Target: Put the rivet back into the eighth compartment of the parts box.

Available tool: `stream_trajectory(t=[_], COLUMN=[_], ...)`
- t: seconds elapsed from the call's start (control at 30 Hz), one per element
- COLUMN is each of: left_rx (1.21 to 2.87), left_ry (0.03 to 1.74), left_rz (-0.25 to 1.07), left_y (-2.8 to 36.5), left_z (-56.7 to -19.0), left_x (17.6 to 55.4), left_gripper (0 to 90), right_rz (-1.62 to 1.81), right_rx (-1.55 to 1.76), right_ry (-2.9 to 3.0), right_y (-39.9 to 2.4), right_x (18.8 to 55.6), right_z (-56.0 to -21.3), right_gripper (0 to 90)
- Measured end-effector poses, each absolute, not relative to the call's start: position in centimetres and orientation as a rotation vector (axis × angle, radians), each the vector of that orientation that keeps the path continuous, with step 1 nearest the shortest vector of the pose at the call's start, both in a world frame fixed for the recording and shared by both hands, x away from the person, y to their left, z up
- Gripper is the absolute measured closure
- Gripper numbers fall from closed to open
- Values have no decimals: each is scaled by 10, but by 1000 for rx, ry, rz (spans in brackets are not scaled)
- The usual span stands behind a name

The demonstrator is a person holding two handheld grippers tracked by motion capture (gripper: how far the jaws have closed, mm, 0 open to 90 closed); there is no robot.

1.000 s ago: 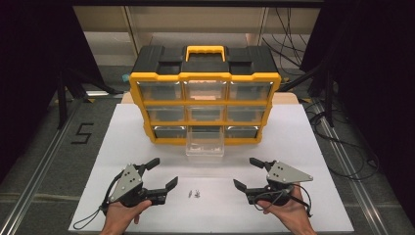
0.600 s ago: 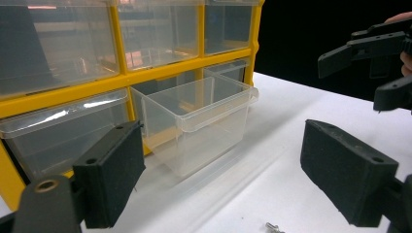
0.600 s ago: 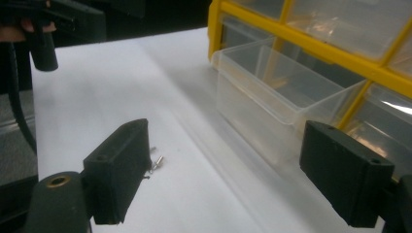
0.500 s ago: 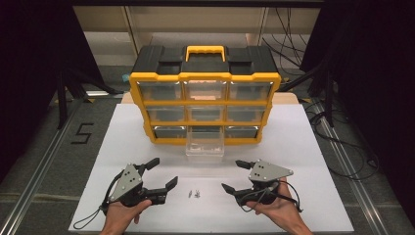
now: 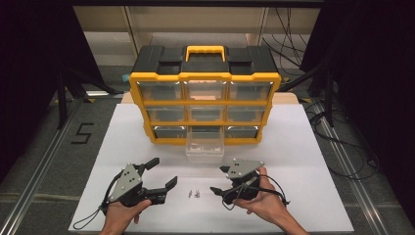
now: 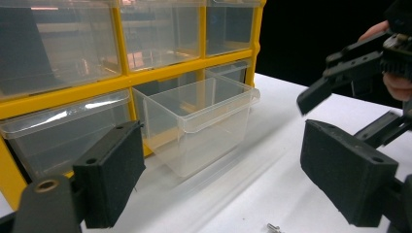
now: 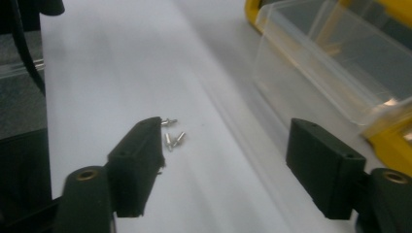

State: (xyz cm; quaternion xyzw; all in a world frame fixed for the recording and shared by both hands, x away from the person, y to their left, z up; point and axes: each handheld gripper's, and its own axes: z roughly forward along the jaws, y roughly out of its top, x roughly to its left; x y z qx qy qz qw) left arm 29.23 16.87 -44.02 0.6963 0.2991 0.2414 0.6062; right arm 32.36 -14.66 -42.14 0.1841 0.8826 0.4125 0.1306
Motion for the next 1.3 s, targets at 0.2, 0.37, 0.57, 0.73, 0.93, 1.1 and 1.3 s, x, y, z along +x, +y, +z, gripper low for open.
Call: stream_trajectory(t=[0.2,0.37,0.57,0.73,0.93,1.1,1.3], left_rx=[1605,1605,1599,1598,1600,1601,1597], left_ry=[693,692,696,695,696,690,690], left_rz=[557,557,555,554,553,557,553], left_y=[169,169,169,169,168,169,169], left_z=[-440,-440,-440,-440,-440,-439,-439], left_x=[292,292,292,292,292,292,292], left_gripper=[162,162,162,163,163,163,163], right_rz=[1105,1070,1034,946,903,861,806], right_rx=[529,511,506,517,523,507,527], right_ry=[2651,2686,2739,2796,2838,2877,2929], right_y=[-129,-119,-104,-91,-84,-76,-68], right_x=[330,333,340,348,354,358,362], right_z=[-428,-431,-435,-445,-450,-455,-461], right_gripper=[354,380,446,473,505,551,626])
